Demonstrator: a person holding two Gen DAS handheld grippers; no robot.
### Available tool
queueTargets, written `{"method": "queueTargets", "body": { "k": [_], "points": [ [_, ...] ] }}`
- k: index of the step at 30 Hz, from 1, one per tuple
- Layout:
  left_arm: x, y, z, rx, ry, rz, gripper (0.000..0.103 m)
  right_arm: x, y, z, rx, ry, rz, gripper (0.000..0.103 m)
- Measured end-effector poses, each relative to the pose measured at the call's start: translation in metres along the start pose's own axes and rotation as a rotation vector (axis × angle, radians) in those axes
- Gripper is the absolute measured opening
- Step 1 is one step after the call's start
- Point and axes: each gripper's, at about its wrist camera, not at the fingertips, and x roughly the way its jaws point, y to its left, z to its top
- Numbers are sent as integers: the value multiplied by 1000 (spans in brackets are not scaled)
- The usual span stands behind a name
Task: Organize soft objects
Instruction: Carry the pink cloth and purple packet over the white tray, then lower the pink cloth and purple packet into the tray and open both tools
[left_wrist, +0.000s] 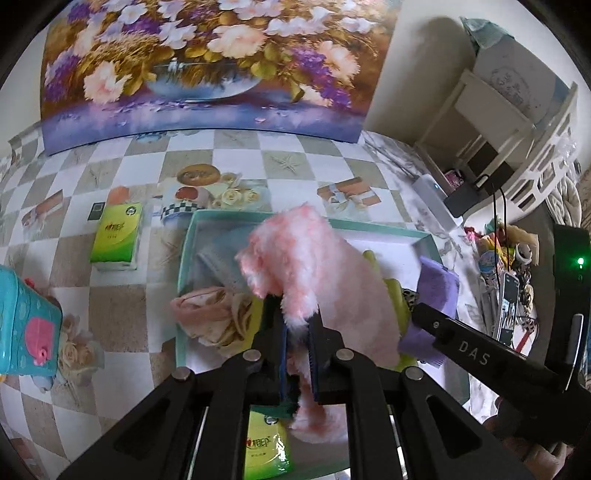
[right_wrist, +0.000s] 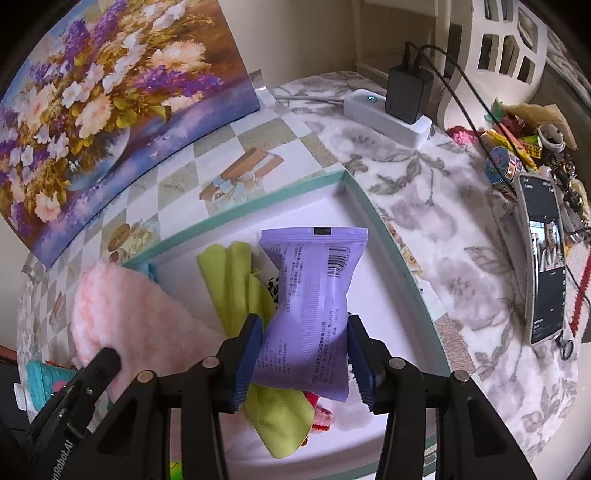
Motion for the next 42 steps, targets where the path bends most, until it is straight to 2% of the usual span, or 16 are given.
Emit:
{"method": "queueTargets", "body": {
  "k": [2,3,5,9,13,20,22,25,26,29,32,35,36,38,42],
  "points": [
    [-3,3,1,-13,0,0,26,-1,1,1,-5,0,-5,51],
    [-4,4,1,-21,-2,3,41,-1,1,1,-9,3,-7,52],
    [-7,8,2,-40,-5,1,50,-2,4,0,-18,10,-12,54],
    [-12,12,4,-62,6,-9,53,-6,8,0,-39,13,-22,55],
    [-19,18,5,-77,5,35,64,-17,12,0,-56,2,-29,61],
    [-22,37,1,-147,47,137,69,-36,15,1,-79,-28,-72,70],
    [-21,45,-1,-171,62,159,78,-38,15,0,-80,-30,-86,73],
    [-21,53,-2,-197,66,173,82,-39,17,0,-85,-31,-86,74],
    [-21,55,-3,-203,65,178,82,-39,17,-1,-87,-31,-87,76],
    [-22,60,-2,-216,57,215,93,-38,21,-2,-99,-28,-81,84],
    [-25,66,-2,-226,39,244,94,-37,23,-2,-104,-23,-68,84],
    [-28,72,-2,-241,17,273,102,-36,23,-3,-103,-27,-76,88],
    [-29,73,-1,-245,10,282,102,-36,22,-3,-99,-27,-78,90],
    [-32,76,-1,-248,-1,293,103,-36,19,-3,-82,-35,-83,103],
    [-39,79,3,-246,-18,309,103,-41,19,-1,-74,-59,-79,103]
  ]
}}
